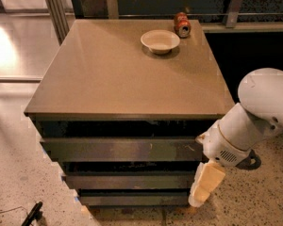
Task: Open top drawer
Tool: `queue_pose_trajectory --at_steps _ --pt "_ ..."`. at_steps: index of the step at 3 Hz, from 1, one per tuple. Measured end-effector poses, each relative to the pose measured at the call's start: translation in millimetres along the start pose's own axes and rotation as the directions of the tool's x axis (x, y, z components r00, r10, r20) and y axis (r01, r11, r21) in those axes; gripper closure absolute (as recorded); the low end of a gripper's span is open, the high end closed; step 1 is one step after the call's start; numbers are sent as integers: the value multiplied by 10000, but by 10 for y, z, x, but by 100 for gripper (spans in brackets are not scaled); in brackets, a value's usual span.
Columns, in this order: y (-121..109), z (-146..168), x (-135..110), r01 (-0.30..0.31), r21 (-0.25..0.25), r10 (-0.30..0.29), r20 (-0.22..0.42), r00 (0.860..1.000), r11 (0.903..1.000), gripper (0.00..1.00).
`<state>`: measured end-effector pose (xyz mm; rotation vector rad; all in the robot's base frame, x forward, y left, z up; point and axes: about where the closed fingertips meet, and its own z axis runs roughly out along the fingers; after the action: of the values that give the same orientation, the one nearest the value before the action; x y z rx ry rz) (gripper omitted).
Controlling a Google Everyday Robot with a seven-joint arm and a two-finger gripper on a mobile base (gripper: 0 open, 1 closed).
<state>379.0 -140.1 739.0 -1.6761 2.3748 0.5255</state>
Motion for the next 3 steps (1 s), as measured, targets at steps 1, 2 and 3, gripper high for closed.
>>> queue_pose_trajectory --at_steps 1,2,3 --pt "-322 212 -189 -126 238 115 425 9990 9996 0" --pt "-460 425 -201 -352 166 343 481 9983 9992 0" --pt "-458 423 -203 -346 186 337 483 9983 9992 0"
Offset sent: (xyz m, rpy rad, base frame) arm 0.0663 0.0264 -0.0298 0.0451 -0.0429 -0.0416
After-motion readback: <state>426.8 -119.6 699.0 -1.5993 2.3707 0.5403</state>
